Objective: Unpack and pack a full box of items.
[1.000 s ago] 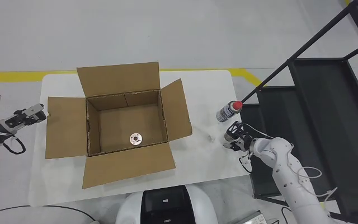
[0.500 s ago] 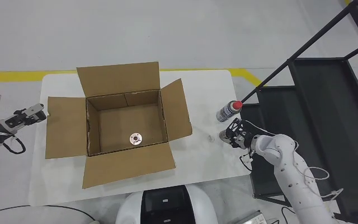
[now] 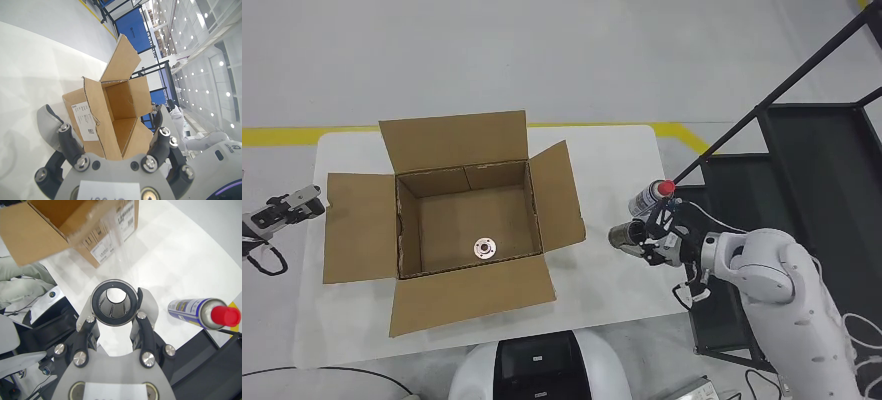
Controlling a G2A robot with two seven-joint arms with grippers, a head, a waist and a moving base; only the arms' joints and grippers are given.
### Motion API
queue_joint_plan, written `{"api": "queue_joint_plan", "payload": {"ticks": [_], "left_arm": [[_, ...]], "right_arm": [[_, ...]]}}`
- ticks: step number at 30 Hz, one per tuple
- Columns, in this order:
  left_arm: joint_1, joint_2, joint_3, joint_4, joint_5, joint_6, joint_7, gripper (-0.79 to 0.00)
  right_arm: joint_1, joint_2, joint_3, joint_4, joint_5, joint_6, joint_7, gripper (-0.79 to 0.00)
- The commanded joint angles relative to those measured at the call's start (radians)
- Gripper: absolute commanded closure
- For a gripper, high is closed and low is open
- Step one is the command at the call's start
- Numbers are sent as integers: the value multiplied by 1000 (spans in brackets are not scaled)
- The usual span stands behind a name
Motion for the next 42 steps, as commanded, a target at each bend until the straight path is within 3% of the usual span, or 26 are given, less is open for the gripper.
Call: {"api": "queue_joint_plan", "payload": {"ticks": [1,7,23,28,32,42], "left_arm": [[0,0,0,0,0,0,0,-785],[0,0,0,0,0,0,0,-785],[0,0,0,0,0,0,0,-785],[0,0,0,0,0,0,0,-785],[0,0,0,0,0,0,0,-785],[0,0,0,0,0,0,0,-785]], "right_arm": [[44,5,-6,-15,51,27,45,0],[148,11,-50,14,63,73,55,0],[148,11,-50,14,63,73,55,0],[165,11,-70,0,64,71,-16,0],[280,3,-181,23,39,86,-66,0],[701,-79,-665,264,-89,76,-199,0]]}}
